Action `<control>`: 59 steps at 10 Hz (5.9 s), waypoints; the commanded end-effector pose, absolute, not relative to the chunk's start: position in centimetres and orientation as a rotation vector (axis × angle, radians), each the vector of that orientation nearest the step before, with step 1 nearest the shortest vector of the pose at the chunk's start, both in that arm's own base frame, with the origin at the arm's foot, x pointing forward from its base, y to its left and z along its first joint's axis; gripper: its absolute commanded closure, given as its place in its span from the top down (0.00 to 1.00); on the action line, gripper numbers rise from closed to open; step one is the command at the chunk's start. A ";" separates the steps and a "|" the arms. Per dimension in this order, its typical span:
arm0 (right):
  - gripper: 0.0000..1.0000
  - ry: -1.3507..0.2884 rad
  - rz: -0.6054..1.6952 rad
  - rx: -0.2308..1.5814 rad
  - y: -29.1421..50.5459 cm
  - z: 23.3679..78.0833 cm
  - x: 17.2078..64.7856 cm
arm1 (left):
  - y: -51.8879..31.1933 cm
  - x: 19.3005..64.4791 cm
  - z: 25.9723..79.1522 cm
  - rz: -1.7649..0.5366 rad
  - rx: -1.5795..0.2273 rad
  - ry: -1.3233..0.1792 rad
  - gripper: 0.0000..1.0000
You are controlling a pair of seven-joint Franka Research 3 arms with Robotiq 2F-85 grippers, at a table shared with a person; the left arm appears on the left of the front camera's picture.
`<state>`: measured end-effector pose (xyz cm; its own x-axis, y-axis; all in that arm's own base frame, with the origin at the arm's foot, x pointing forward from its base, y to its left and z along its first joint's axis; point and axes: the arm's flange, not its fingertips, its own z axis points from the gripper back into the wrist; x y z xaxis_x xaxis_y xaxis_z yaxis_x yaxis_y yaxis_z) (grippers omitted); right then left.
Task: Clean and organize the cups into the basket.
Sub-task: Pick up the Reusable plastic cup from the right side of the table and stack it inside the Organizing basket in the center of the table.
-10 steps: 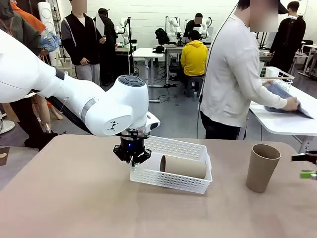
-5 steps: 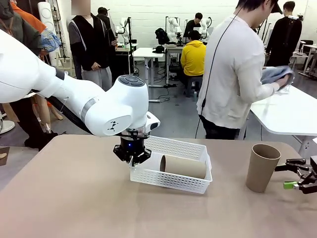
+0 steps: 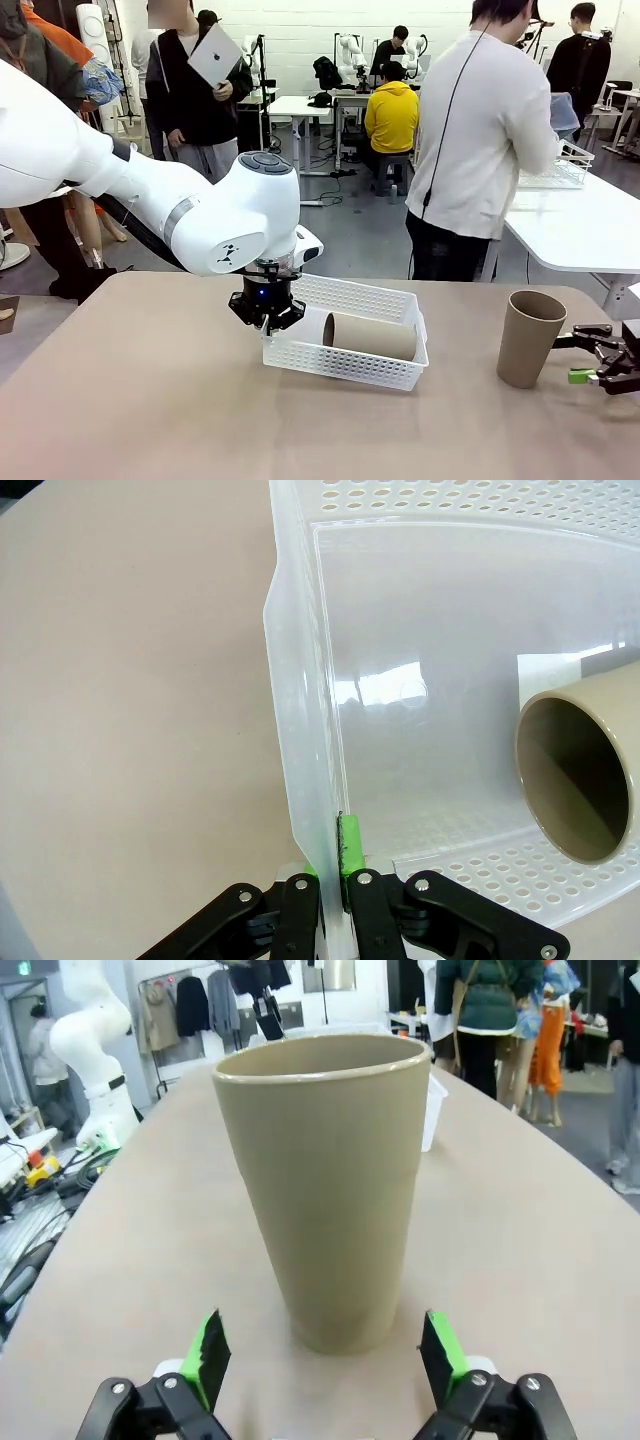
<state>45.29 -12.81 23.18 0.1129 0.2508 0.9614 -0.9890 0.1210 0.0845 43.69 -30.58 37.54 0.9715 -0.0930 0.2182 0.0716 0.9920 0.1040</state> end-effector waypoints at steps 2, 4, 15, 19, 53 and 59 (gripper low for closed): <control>1.00 -1.070 1.189 1.034 -11.5 22.1 46.9 | -30.8 43.8 37.5 -0.085 0.096 -0.227 0.00; 1.00 -1.065 1.211 1.073 -10.6 21.7 47.4 | -30.8 43.8 37.5 -0.085 0.096 -0.227 0.00; 0.40 -1.020 1.272 1.156 -6.2 21.6 48.3 | -30.8 43.8 37.5 -0.085 0.096 -0.227 0.00; 0.61 -1.007 1.197 1.138 -6.0 22.4 47.5 | -30.8 43.8 37.5 -0.085 0.096 -0.227 0.00; 0.81 -0.153 1.618 0.512 27.3 35.0 59.7 | -30.8 43.8 37.5 -0.085 0.096 -0.227 0.00; 1.00 -0.112 1.622 0.532 27.8 33.4 60.0 | -30.8 43.8 37.5 -0.085 0.096 -0.227 0.00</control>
<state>59.35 27.76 33.71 -0.0437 0.9096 0.4131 -0.9635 -0.1476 0.2232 43.72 -30.66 37.51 0.9715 -0.0938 0.2178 0.0726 0.9920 0.1034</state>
